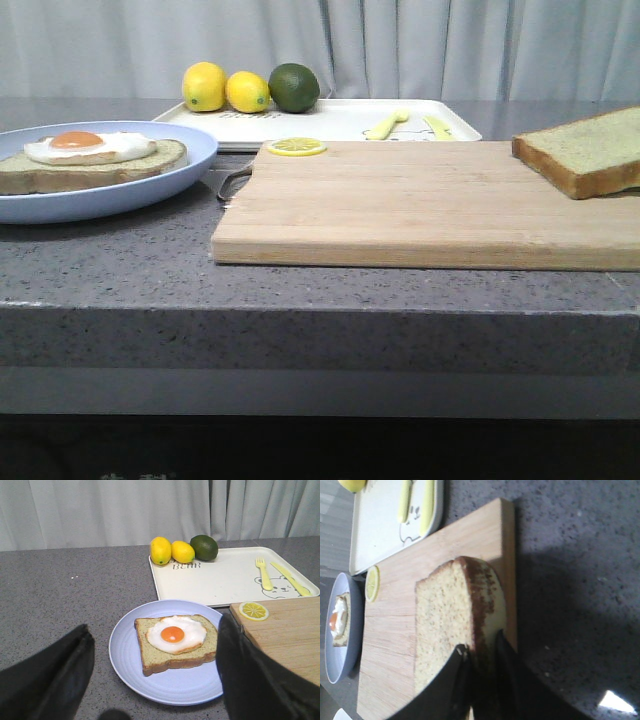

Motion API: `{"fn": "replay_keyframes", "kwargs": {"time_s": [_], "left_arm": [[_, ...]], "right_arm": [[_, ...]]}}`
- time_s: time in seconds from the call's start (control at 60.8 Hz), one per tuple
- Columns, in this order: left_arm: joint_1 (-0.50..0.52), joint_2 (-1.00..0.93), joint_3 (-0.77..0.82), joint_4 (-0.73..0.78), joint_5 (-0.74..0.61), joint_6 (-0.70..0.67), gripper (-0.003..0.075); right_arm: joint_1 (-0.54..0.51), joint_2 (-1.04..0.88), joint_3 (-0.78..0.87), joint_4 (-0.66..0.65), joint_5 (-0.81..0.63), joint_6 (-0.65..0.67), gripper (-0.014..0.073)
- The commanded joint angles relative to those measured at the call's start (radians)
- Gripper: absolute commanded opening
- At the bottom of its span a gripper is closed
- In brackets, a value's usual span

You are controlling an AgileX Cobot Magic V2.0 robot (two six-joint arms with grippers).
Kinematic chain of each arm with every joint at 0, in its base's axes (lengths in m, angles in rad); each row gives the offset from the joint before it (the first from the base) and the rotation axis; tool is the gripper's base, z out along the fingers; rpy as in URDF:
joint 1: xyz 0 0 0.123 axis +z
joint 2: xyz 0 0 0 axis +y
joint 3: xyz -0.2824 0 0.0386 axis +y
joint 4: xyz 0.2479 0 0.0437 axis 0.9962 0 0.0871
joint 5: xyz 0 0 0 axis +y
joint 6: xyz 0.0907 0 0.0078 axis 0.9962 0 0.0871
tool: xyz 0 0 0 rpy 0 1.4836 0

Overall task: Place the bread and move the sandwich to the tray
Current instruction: 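Carry the bread with the right gripper over the egg toast on the plate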

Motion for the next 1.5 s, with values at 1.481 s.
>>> {"fn": "replay_keyframes", "kwargs": {"time_s": [1.481], "left_arm": [[-0.009, 0.014, -0.025, -0.002, -0.067, 0.001, 0.0494]], "right_arm": [[1.221, 0.214, -0.453, 0.718, -0.812, 0.267, 0.0129]]}}
